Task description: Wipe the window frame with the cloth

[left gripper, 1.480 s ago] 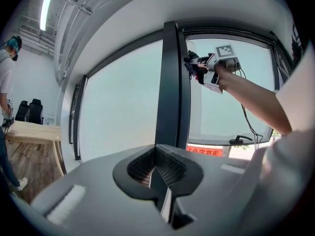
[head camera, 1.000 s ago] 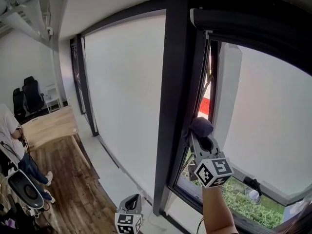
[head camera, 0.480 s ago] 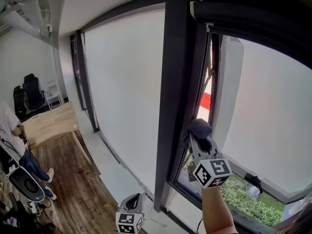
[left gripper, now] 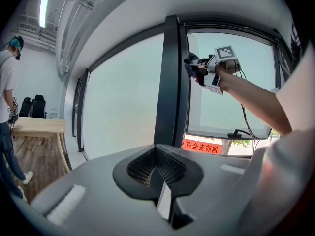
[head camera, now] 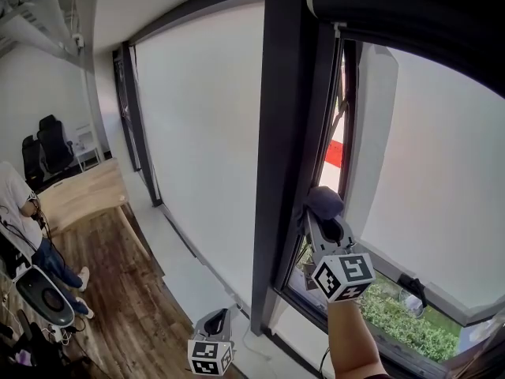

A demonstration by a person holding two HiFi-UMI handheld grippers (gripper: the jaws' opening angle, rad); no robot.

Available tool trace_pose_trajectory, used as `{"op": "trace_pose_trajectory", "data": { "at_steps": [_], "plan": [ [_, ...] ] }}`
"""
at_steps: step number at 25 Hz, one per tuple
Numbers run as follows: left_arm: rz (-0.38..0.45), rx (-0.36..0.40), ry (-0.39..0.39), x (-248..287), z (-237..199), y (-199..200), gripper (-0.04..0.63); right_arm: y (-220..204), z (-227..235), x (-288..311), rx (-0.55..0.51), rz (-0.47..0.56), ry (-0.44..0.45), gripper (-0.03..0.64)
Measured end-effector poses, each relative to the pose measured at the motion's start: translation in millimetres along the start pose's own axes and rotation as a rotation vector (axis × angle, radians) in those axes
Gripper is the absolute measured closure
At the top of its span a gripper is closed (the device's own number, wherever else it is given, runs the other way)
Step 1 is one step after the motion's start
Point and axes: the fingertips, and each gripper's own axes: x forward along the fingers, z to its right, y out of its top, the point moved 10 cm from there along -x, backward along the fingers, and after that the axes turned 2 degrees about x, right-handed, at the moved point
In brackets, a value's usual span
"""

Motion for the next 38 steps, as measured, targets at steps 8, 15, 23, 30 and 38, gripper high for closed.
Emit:
{"op": "trace_pose_trajectory", "data": {
  "at_steps": [8, 15, 23, 30, 38],
  "plan": [
    [-0.018, -0.001, 0.002, -2.8, 1.1, -5.9, 0.589, -22.4, -0.8, -6.9, 0.019, -0.039, -0.006, 0.548],
    [-0.019, -0.002, 0.007, -4.1, 0.9, -4.8, 0.589, -29.2, -0.8, -9.1, 0.022, -0.066, -0.014, 0.548],
    [-0.025, -0.006, 0.01, -5.9, -0.4, -8.9, 0.589, -34.8, -1.5, -11.4, 0.026, -0.087, -0.015, 0.548],
    [-0.028, -0.009, 0.012, -6.0, -2.0, -10.0, 0.589, -49.5, -4.1, -15.7, 0.038, -0.118, -0.039, 0.548],
    [-0.031, -0.006, 0.003, -4.7, 1.5, -11.3, 0.589, -60.6, -5.9, -19.0, 0.077, -0.13, -0.069, 0.549]
  ]
}}
